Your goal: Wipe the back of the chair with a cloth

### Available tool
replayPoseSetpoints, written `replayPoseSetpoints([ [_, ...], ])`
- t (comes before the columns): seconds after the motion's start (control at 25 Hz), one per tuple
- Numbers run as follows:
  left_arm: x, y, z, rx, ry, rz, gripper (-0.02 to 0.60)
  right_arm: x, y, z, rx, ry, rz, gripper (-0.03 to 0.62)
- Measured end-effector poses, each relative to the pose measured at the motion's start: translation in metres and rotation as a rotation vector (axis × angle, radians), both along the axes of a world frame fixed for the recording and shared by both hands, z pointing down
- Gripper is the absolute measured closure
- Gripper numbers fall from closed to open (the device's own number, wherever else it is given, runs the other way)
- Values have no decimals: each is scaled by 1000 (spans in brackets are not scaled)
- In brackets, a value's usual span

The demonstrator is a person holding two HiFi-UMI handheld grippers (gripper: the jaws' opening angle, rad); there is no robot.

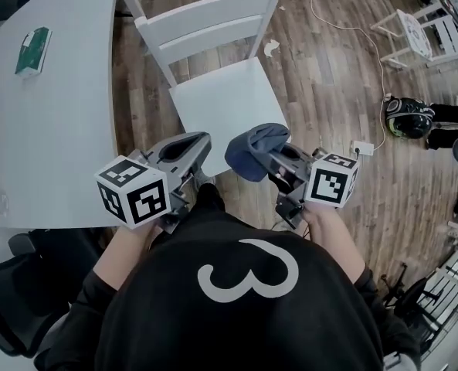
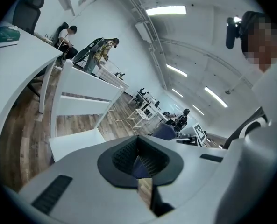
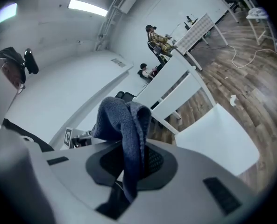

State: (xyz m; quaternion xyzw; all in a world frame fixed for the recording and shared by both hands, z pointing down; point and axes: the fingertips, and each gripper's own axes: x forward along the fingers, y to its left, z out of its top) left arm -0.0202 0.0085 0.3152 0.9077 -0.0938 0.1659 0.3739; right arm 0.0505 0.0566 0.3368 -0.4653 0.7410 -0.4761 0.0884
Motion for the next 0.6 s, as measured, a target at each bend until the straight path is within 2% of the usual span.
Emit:
replayPoseSetpoints([
  [0.2,-21,-64,-5,2,25,-65,568,-18,-72,-13,46,25,-38,543],
  [0.32,-35,-90,-7,17,32,-124,568,-23,-108,-20,79,82,-33,543],
  [0.4,-44,-100,-5,19,30,-161,568,-27,-127,-22,100,115,-49,543],
  [0.6,-60,-105,2,19,26,-247,568,-41,-158,-20,140,119,-114,543],
])
